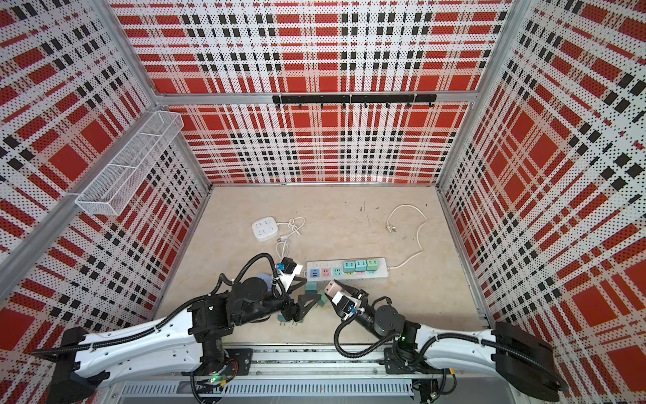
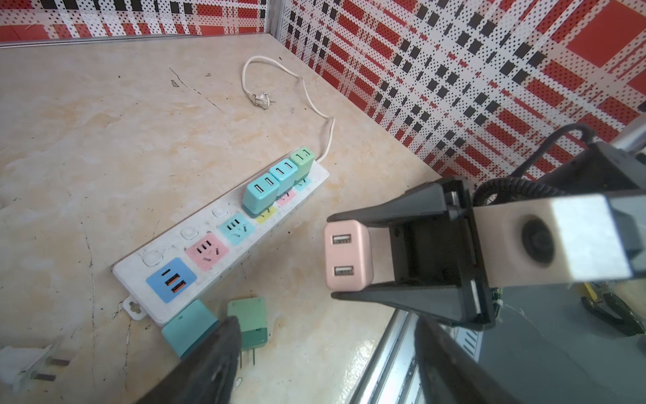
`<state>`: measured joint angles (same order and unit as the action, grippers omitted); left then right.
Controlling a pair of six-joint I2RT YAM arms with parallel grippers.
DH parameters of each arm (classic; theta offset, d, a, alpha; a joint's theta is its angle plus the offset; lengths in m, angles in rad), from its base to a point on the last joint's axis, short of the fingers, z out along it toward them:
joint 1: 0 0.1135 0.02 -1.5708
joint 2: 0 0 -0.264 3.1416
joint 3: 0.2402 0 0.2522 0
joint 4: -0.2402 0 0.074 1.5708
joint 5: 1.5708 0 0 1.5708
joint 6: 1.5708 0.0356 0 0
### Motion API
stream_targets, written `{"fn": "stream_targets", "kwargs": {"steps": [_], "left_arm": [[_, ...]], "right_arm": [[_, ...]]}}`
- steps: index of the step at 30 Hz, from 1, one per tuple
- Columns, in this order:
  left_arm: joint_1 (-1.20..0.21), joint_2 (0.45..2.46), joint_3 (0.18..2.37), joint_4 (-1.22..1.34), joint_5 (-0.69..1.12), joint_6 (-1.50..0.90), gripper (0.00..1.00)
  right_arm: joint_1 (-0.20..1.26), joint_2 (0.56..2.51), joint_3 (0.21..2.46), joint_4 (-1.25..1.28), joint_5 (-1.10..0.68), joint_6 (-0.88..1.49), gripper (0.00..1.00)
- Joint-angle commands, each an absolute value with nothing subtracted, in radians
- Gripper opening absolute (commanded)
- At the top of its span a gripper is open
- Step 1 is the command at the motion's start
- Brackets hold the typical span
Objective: Insert plugs into power strip
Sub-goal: Pick up the plug from the bottom-center of the table, then insert the plug into the socket.
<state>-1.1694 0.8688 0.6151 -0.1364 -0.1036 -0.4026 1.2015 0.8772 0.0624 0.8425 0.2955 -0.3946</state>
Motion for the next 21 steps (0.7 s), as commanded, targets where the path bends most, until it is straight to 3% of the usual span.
{"fn": "stream_targets", "kwargs": {"steps": [1, 9, 21], "left_arm": [[-1.175, 0.877, 0.652, -0.131, -0.093, -0.394, 0.80], [-1.177, 0.953, 0.675, -0.087, -0.046, -0.397, 0.79], [-1.142, 1.087, 0.737, -0.071, 0.001, -0.426, 0.66]], "right_arm": [[1.206, 0.900, 0.092, 0.961, 0.259, -0.456, 0.00], [1.206, 0.946, 0.125, 0.981, 0.217, -0.424, 0.00], [1.206, 0.925, 0.138, 0.979, 0.190, -0.411, 0.00]]}}
